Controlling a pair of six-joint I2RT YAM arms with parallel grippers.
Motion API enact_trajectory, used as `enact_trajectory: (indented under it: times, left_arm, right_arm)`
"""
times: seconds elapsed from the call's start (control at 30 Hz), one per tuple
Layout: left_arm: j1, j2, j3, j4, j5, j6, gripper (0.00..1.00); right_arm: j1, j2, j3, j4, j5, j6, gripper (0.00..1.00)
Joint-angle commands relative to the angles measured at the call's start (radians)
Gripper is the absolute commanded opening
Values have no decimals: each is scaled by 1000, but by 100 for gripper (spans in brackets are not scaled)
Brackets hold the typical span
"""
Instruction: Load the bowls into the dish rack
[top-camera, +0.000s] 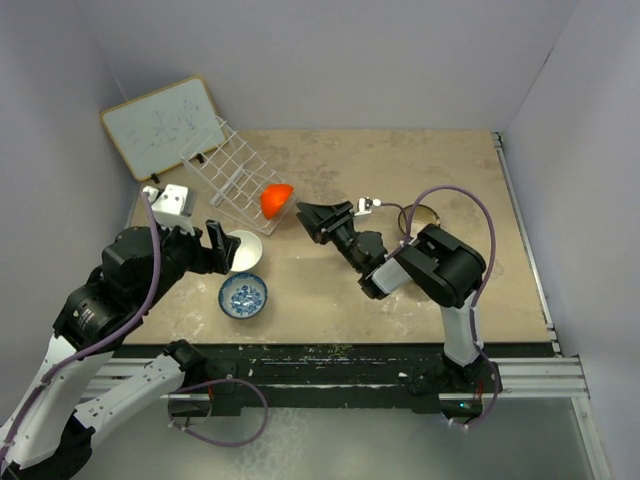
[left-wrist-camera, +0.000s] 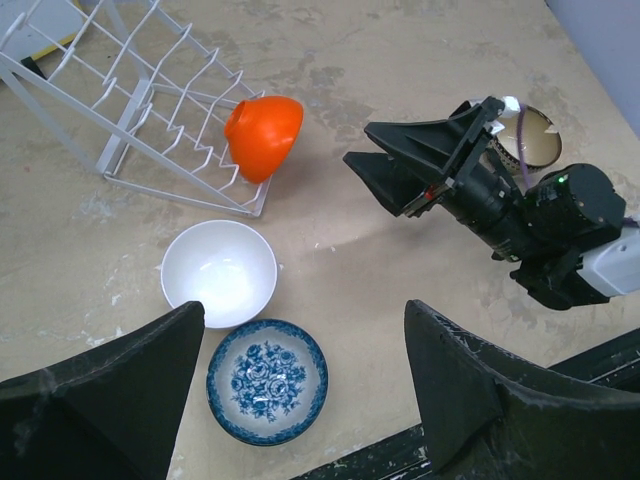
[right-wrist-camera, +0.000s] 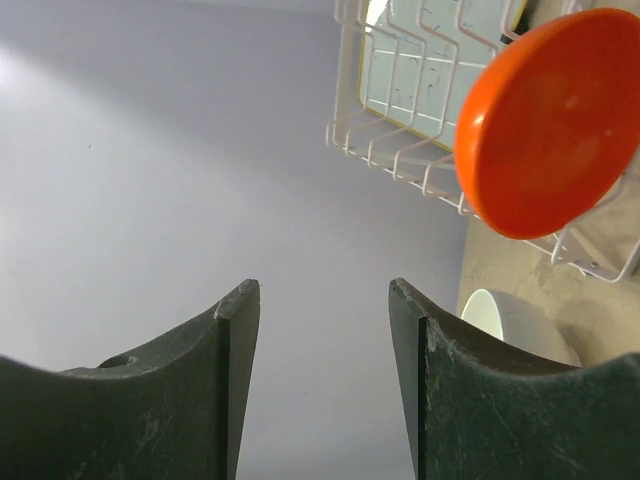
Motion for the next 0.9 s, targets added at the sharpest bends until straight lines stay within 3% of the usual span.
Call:
enact_trajectory:
  times: [0.0, 0.27, 0.47, 0.57, 0.7, 0.87]
  left_arm:
    - [4, -5, 55, 52, 8, -14, 86]
    - [4, -11, 87, 48, 14, 12, 97]
    - [5, -11, 113, 33, 12, 28, 99]
    - [4, -10, 137, 18, -5, 28, 99]
    - [4, -2, 213, -14, -31, 27, 99]
    - [5, 0, 335, -60, -69, 21, 99]
  right_arm:
    - [-22, -67, -43, 314, -63, -105, 57]
    - [-40, -130, -23, 217, -193, -149, 60]
    - [-40, -258, 7, -23, -290, -257, 60]
    - [-40, -368, 23, -251, -321, -375, 62]
    - [-37, -529, 93, -689, -310, -619, 68]
    - [8, -595, 231, -1175, -229, -866, 78]
